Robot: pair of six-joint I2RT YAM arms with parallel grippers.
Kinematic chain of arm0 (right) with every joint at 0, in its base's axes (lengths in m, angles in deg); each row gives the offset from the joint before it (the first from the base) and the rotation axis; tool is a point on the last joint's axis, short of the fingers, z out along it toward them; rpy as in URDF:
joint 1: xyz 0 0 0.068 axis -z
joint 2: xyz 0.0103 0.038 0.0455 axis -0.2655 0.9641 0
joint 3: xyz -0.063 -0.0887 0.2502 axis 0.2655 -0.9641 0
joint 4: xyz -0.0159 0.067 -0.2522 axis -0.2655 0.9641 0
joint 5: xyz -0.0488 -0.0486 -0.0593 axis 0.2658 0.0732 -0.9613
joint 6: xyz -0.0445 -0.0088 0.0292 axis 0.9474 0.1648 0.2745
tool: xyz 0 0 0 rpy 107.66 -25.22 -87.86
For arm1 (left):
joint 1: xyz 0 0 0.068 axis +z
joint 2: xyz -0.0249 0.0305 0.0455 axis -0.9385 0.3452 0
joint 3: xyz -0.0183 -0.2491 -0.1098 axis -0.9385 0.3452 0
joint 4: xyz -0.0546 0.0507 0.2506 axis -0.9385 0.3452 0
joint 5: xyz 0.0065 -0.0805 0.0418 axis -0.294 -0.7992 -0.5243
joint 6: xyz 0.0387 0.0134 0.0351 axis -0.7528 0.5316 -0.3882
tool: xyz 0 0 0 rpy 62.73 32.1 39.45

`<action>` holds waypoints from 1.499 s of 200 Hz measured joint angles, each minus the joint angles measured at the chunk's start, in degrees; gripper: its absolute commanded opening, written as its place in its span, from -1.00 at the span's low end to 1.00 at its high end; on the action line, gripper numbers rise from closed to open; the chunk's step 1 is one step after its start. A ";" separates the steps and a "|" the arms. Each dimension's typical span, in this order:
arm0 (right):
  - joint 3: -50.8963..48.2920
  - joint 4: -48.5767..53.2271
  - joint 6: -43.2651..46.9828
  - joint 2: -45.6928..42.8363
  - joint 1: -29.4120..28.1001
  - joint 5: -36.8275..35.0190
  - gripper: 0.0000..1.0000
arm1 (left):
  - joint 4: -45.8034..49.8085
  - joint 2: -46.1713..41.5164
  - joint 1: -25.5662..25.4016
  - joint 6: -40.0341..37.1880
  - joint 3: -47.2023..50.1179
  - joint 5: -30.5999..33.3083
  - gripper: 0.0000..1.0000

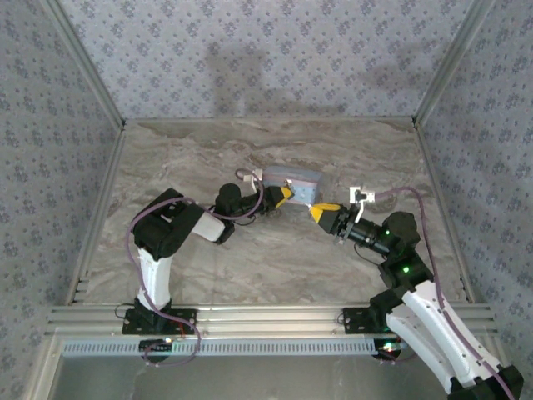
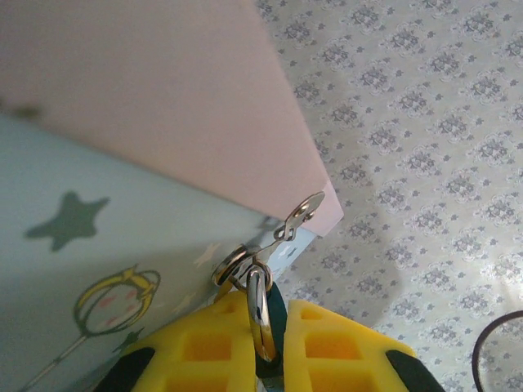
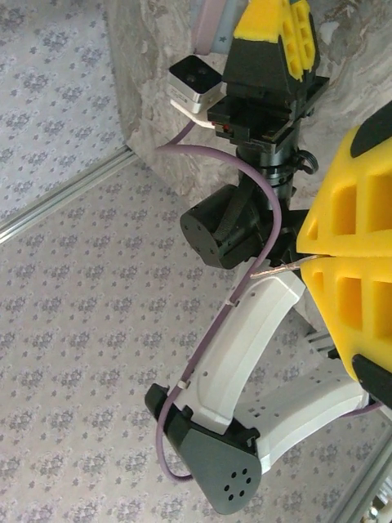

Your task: Unlock the padlock with the key

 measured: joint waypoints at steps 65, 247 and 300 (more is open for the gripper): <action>-7.69 -10.21 -8.55 10.73 0.90 -3.45 -1.00 | -0.02 0.00 -0.09 0.42 0.00 -0.22 -1.00; -12.33 -39.87 -28.83 41.48 -0.42 -13.20 -1.00 | -0.02 -0.02 -0.26 1.46 -0.07 -0.66 -1.00; -10.99 -45.18 -30.51 46.58 -0.52 -12.50 -1.00 | -0.02 -0.02 -0.48 1.46 -0.07 -1.36 -1.00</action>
